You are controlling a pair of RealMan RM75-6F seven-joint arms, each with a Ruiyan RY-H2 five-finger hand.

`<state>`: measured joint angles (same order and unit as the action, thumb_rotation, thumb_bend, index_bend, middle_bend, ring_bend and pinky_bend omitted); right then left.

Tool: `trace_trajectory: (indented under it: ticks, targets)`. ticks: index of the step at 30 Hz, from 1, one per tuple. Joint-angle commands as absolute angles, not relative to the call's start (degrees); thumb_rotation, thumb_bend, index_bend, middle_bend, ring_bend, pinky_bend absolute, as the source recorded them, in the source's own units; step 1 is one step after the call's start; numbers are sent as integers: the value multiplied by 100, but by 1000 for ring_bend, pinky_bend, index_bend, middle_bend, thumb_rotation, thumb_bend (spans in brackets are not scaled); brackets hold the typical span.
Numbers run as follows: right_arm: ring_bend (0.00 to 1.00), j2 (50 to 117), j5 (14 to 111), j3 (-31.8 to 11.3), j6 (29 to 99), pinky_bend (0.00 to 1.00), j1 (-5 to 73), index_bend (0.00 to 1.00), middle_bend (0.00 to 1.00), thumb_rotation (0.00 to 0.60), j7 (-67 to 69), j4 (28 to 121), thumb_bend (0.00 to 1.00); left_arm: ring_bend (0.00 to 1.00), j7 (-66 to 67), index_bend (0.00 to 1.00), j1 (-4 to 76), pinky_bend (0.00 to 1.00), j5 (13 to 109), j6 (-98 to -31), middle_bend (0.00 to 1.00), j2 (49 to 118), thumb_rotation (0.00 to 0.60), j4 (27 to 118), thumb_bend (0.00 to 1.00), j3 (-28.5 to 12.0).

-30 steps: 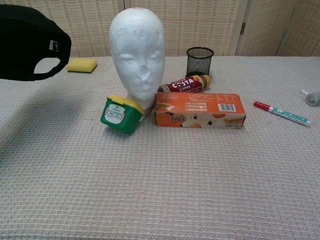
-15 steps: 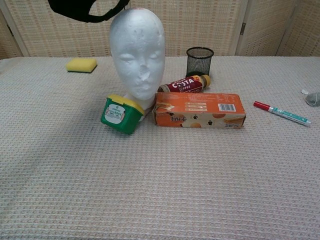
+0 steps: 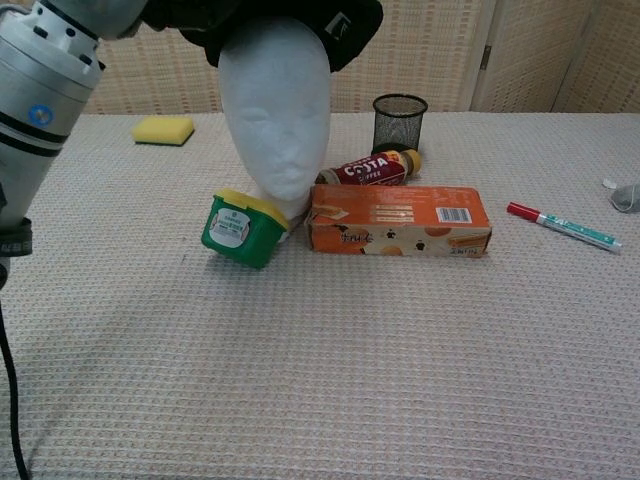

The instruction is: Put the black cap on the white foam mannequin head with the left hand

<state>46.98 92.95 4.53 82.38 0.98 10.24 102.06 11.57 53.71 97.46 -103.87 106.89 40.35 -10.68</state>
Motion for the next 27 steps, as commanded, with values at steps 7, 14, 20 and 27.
trace_trajectory:
  ticks: [7,14,20,27]
  targets:
    - [0,4689,9412,477,8317,0,61,0,0,600,1022,10217,73,992,800,674,4959,1000,9897,-10435,1000,11237,600,3521,522,-632]
    - [0,4688,9457,493,8367,0,29,0,0,600,1027,10213,72,984,630,526,4732,1000,9912,-10455,1000,11562,600,3057,498,-469]
    - [0,4693,9495,512,8358,0,25,0,0,600,977,10228,72,948,622,23,4603,994,9810,-10513,1000,11585,600,3005,258,-519]
    - [0,4687,9528,529,8405,0,-11,0,0,600,930,10249,72,872,755,0,3769,942,9620,-10598,852,10767,600,4431,130,-281]
